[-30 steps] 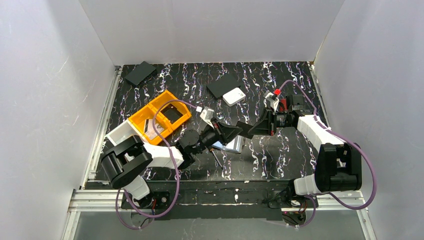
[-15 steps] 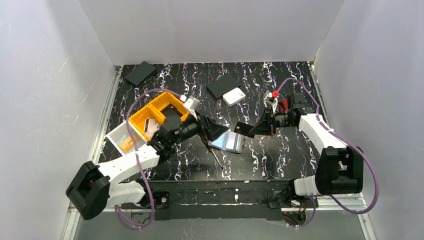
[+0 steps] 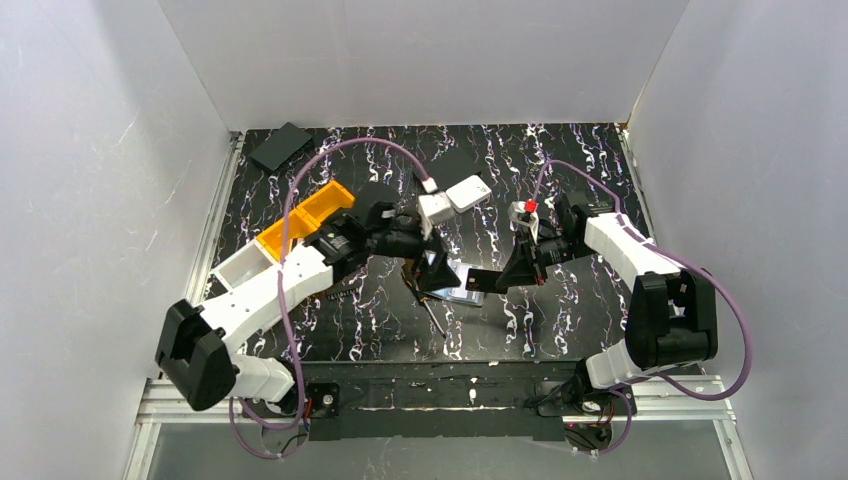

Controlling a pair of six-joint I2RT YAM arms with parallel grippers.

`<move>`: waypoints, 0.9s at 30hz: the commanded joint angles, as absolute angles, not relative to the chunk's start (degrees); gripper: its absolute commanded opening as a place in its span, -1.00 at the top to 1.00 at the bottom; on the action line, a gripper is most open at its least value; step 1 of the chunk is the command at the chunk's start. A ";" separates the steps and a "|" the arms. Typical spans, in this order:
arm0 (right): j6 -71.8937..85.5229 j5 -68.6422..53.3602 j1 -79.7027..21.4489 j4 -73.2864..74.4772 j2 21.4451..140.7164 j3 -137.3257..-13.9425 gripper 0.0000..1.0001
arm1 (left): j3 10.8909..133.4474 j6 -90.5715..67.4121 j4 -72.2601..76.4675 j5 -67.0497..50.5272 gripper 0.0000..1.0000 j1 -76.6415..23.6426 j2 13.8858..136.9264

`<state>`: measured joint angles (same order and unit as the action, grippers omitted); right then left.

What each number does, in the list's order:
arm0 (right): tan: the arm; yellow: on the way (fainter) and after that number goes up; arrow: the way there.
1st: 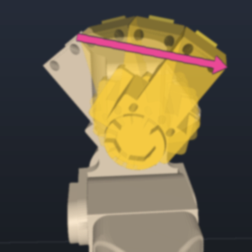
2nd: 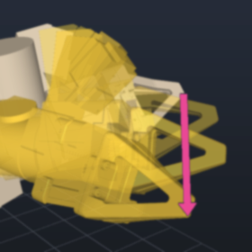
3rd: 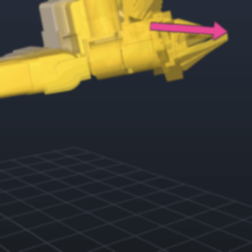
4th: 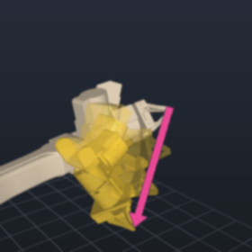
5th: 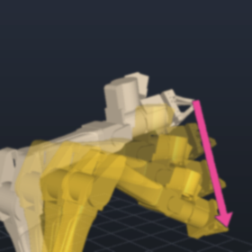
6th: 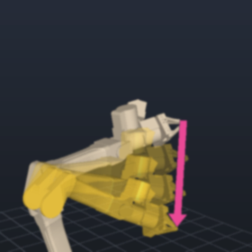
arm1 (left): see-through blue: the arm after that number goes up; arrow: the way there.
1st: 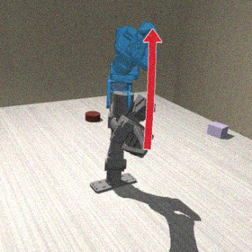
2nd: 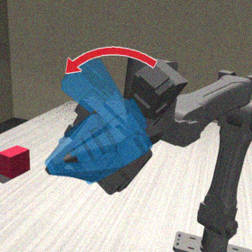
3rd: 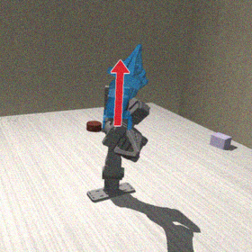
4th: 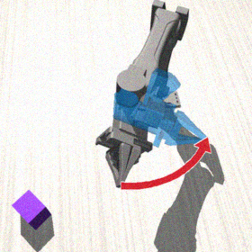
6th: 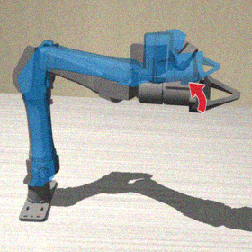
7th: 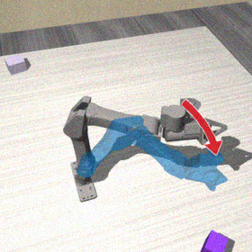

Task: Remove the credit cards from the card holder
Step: Place the credit card in the storage box.

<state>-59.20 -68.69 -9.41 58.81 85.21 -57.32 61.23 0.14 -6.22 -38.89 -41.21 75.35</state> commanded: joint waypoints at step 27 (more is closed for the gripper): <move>-64.99 -68.47 -11.43 64.60 87.01 -60.82 0.97 | 72.58 6.06 -6.29 -41.86 0.69 -50.05 94.44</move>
